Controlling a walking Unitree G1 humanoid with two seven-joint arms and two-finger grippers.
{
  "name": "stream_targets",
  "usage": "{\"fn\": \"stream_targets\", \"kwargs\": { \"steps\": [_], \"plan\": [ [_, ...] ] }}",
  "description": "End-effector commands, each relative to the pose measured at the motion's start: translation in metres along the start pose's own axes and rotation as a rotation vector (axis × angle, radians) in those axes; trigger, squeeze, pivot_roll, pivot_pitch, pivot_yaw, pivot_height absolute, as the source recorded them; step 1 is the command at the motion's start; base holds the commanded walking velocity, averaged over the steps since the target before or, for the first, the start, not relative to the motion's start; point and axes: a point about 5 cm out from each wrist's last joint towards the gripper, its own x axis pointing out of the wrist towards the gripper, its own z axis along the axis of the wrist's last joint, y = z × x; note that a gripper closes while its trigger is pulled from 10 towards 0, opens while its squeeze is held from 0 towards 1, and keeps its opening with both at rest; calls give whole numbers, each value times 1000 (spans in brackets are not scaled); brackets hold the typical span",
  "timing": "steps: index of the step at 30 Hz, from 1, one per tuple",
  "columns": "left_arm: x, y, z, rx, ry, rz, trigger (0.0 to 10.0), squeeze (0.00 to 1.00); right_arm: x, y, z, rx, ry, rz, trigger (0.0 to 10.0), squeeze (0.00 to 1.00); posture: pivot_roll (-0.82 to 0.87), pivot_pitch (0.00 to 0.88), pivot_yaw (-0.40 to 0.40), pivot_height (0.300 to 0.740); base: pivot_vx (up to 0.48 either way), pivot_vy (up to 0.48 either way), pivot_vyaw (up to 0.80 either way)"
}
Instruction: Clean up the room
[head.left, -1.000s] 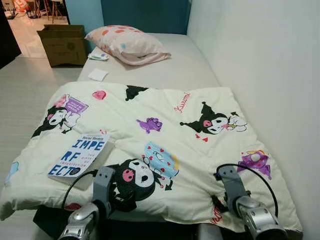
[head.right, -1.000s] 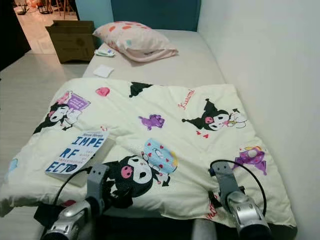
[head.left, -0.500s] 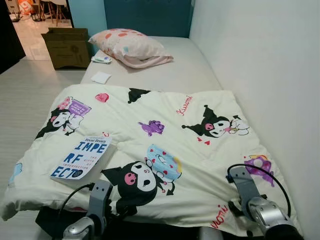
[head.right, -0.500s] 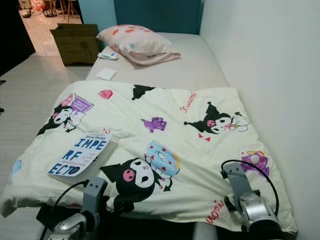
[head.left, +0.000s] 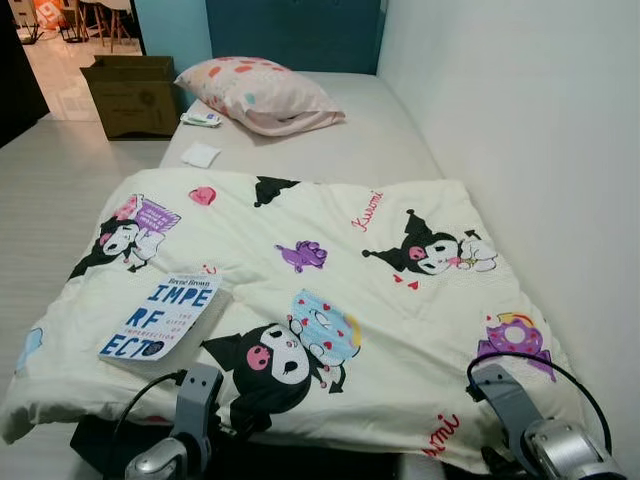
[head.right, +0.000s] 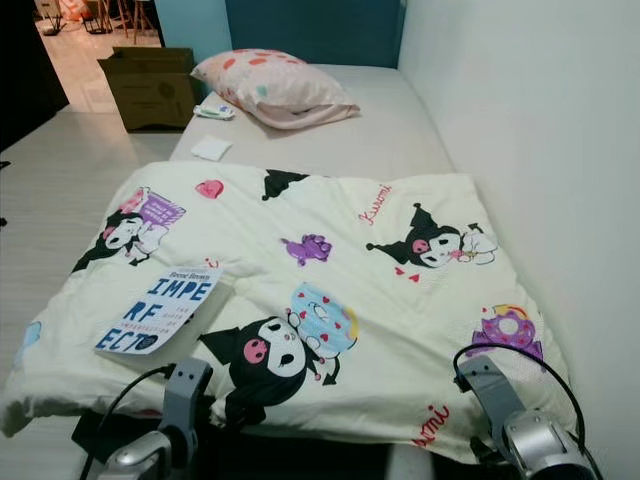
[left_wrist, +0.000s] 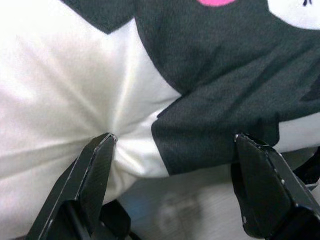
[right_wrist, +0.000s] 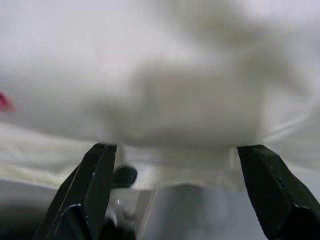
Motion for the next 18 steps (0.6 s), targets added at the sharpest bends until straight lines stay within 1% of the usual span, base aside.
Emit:
{"fn": "stream_targets", "kwargs": {
  "steps": [1, 2, 3, 4, 5, 6, 7, 8, 9, 11, 12, 13, 14, 15, 16, 18],
  "plan": [
    [-4, 2, -7, 3, 30, 5, 10000, 0, -11, -3, 15, 17, -77, 30, 10000, 0, 72, 44, -52, 472, 0, 0, 0],
    [-4, 2, -7, 3, 30, 5, 10000, 0, -11, -3, 15, 17, -77, 30, 10000, 0, 72, 44, -52, 472, 0, 0, 0],
    [-4, 2, -7, 3, 31, 5, 10000, 0, -15, -3, 20, 17, -101, 45, 10000, 0, 72, 44, -52, 472, 0, 0, 0],
    [-4, 2, -7, 1, 31, 2, 10000, 0, -29, -1, 33, 3, -188, 111, 10000, 0, 72, 41, -52, 472, 0, 0, 0],
    [-4, 2, -7, 0, 31, -2, 10000, 0, -43, 1, 43, -43, -254, 172, 10000, 0, 78, 36, -53, 472, 0, 0, 0],
    [-3, 1, -8, -1, 31, -6, 10000, 0, -52, 3, 48, -81, -293, 214, 10000, 0, 78, 36, -53, 472, 0, 0, 0],
    [-3, 1, -8, -5, 32, -11, 10000, 0, -63, 5, 51, -146, -327, 244, 10000, 0, 76, 31, -56, 472, 0, 0, 0],
    [-3, 1, -8, -5, 32, -11, 10000, 0, -63, 5, 51, -146, -327, 244, 10000, 0, 76, 31, -56, 472, 0, 0, 0],
    [-3, 1, -7, -15, 30, -20, 10000, 0, -74, 5, 54, -186, -359, 261, 10000, 0, 78, 29, -56, 472, 0, 0, 0],
    [-3, 1, -7, -27, 31, -37, 10000, 0, -88, 4, 58, -233, -399, 271, 10000, 0, 79, 24, -58, 472, 0, 0, 0],
    [-3, 1, -7, -27, 31, -37, 10000, 0, -88, 4, 58, -233, -399, 271, 10000, 0, 79, 24, -58, 472, 0, 0, 0],
    [-4, 1, -7, -31, 37, -53, 10000, 0, -96, 3, 62, -256, -432, 271, 10000, 0, 80, 22, -57, 472, 0, 0, 0],
    [-4, 1, -7, -31, 37, -53, 10000, 0, -96, 3, 62, -256, -432, 271, 10000, 0, 80, 22, -57, 472, 0, 0, 0],
    [-4, 0, -8, -37, 42, -75, 10000, 0, -103, 3, 70, -273, -498, 266, 10000, 0, 76, 21, -53, 472, 0, 0, 0],
    [-4, 0, -8, -37, 42, -75, 10000, 0, -103, 3, 70, -273, -498, 266, 10000, 0, 76, 21, -53, 472, 0, 0, 0],
    [-5, -2, -8, -54, 45, -124, 10000, 0, -113, 3, 93, -243, -660, 249, 10000, 0, 73, 25, -48, 472, 0, 0, 0]
  ]
}}
